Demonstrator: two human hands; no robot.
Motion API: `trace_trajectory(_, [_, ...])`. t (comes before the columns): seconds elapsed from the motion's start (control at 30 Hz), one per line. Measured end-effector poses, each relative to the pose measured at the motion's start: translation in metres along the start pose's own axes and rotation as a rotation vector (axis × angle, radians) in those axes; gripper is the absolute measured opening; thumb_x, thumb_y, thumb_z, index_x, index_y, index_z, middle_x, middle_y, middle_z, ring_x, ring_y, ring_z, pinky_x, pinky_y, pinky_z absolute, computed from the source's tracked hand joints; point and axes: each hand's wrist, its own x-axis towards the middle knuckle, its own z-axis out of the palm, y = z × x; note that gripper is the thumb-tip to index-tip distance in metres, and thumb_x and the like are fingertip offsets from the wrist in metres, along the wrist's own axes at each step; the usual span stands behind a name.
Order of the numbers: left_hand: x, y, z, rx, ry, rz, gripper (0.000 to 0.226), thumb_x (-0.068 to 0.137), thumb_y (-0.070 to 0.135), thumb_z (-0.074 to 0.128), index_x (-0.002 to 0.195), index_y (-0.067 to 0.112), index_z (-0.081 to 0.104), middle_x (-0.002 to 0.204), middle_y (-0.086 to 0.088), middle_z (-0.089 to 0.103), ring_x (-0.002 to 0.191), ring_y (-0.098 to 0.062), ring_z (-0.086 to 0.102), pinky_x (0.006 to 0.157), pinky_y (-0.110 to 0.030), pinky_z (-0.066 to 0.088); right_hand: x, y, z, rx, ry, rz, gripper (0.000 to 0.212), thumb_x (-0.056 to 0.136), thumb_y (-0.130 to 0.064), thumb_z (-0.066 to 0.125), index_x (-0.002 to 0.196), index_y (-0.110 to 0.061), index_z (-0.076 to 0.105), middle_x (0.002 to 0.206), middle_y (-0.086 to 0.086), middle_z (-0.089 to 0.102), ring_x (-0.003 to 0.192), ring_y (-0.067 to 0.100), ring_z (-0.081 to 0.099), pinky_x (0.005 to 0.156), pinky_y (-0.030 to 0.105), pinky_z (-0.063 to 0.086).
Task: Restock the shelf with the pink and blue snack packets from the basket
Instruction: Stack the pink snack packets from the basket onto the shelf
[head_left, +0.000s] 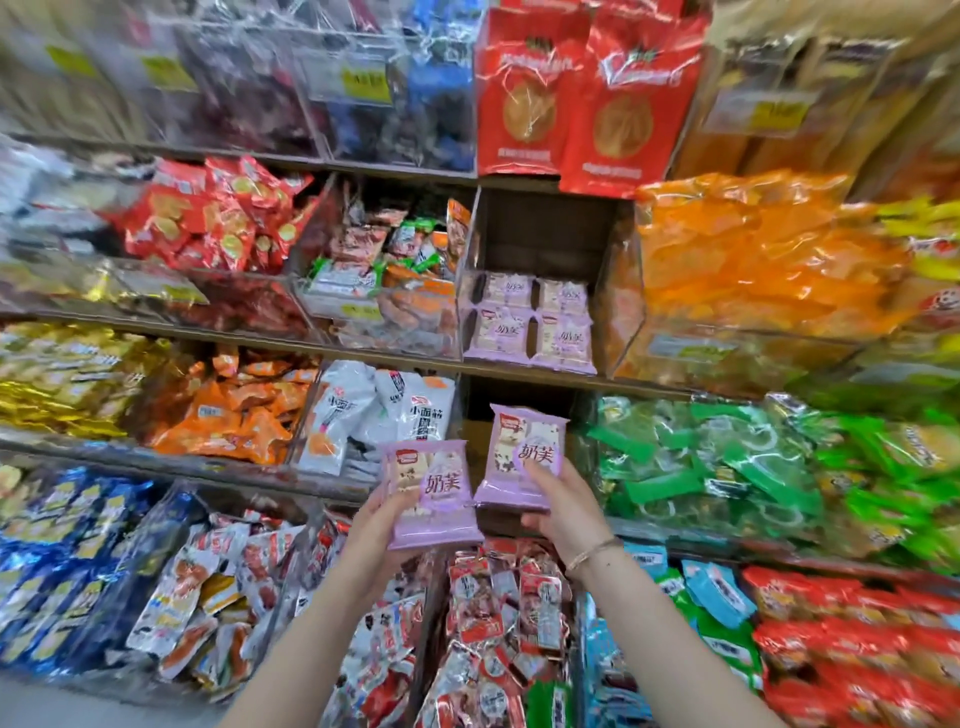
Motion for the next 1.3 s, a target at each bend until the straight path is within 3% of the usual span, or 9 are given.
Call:
trace_trajectory(0.2, [0.042,0.025,-0.003,-0.078,0.013,0.045,0.030,0.089,0.022,0.056,0.119,0.015,0.058,0.109,-0.008,0.071,0.091,-0.023,0.070,0.062,-0.030,0.056,0.038,-0.035,-0.004,0.037,-0.056,-0.037,0.032,0.091,-0.003,0.045,0.118,-0.017,0.056,0.101,0.001,0.065,0.083,0.012,0.059,0.055,0.025,0.052])
trace_trajectory(0.33, [0.070,0.035,-0.005,-0.080,0.012,0.063,0.023,0.093,0.020,0.052,0.114,0.015,0.061,0.107,-0.006,0.072,0.091,-0.023,0.069,0.062,-0.030,0.057,0.066,-0.066,-0.002,-0.090,-0.010,-0.155,0.030,0.092,-0.008,0.050,0.117,-0.023,0.053,0.104,-0.006,0.064,0.075,0.004,0.063,0.051,0.021,0.051])
trace_trajectory(0.43, [0.088,0.036,-0.011,-0.066,0.036,0.046,0.024,0.091,0.019,0.055,0.115,0.015,0.060,0.109,-0.008,0.071,0.097,-0.026,0.067,0.066,-0.034,0.058,0.103,-0.094,0.002,-0.189,0.095,-0.235,0.042,0.088,-0.010,0.058,0.126,-0.019,0.043,0.104,-0.003,0.061,0.052,0.000,0.058,0.040,0.016,0.041])
trace_trajectory(0.63, [0.101,0.024,-0.031,-0.033,0.037,-0.017,0.031,0.085,0.025,0.063,0.116,0.019,0.060,0.107,-0.002,0.073,0.094,-0.020,0.070,0.072,-0.032,0.055,0.188,-0.138,0.029,-0.196,0.185,-0.239,0.029,0.086,-0.004,0.057,0.114,-0.011,0.054,0.068,0.000,0.059,0.038,0.008,0.045,0.041,0.021,0.041])
trace_trajectory(0.77, [0.102,0.021,-0.040,-0.053,-0.059,-0.012,0.044,0.078,0.029,0.069,0.120,0.024,0.054,0.109,0.002,0.072,0.099,-0.016,0.069,0.070,-0.024,0.056,0.229,-0.155,0.050,-0.216,0.220,-0.229,0.009,0.087,-0.003,0.056,0.087,-0.013,0.055,0.065,0.002,0.048,0.047,0.014,0.043,0.044,0.022,0.041])
trace_trajectory(0.83, [0.103,0.021,-0.041,-0.079,-0.090,-0.017,0.046,0.079,0.028,0.067,0.122,0.023,0.053,0.110,0.002,0.071,0.099,-0.016,0.069,0.068,-0.020,0.055,0.241,-0.158,0.055,-0.295,0.224,-0.250,0.017,0.087,-0.007,0.059,0.078,-0.016,0.048,0.067,0.002,0.049,0.049,0.013,0.049,0.040,0.016,0.043])
trace_trajectory(0.93, [0.104,0.019,-0.041,-0.089,-0.077,-0.028,0.039,0.080,0.027,0.067,0.116,0.026,0.053,0.102,0.009,0.073,0.093,-0.011,0.070,0.063,-0.016,0.054,0.253,-0.155,0.050,-0.588,0.243,-0.330,0.006,0.086,-0.011,0.060,0.088,-0.011,0.055,0.086,0.009,0.063,0.072,0.016,0.065,0.057,0.019,0.049])
trace_trajectory(1.1, [0.104,0.020,-0.042,-0.080,-0.081,-0.028,0.037,0.078,0.028,0.061,0.114,0.026,0.055,0.102,0.008,0.074,0.092,-0.014,0.071,0.064,-0.017,0.054,0.265,-0.156,0.042,-1.222,0.356,-0.342,0.028,0.088,-0.028,0.059,0.095,0.000,0.058,0.110,0.023,0.061,0.105,0.036,0.056,0.086,0.038,0.044])
trace_trajectory(1.3, [0.104,0.016,-0.043,-0.073,-0.065,-0.014,0.028,0.083,0.022,0.062,0.108,0.029,0.053,0.093,0.014,0.074,0.086,-0.010,0.071,0.061,-0.016,0.054,0.264,-0.155,0.044,-1.236,0.387,-0.292,0.036,0.089,-0.033,0.058,0.109,-0.003,0.056,0.131,0.023,0.038,0.117,0.035,0.047,0.101,0.034,0.037])
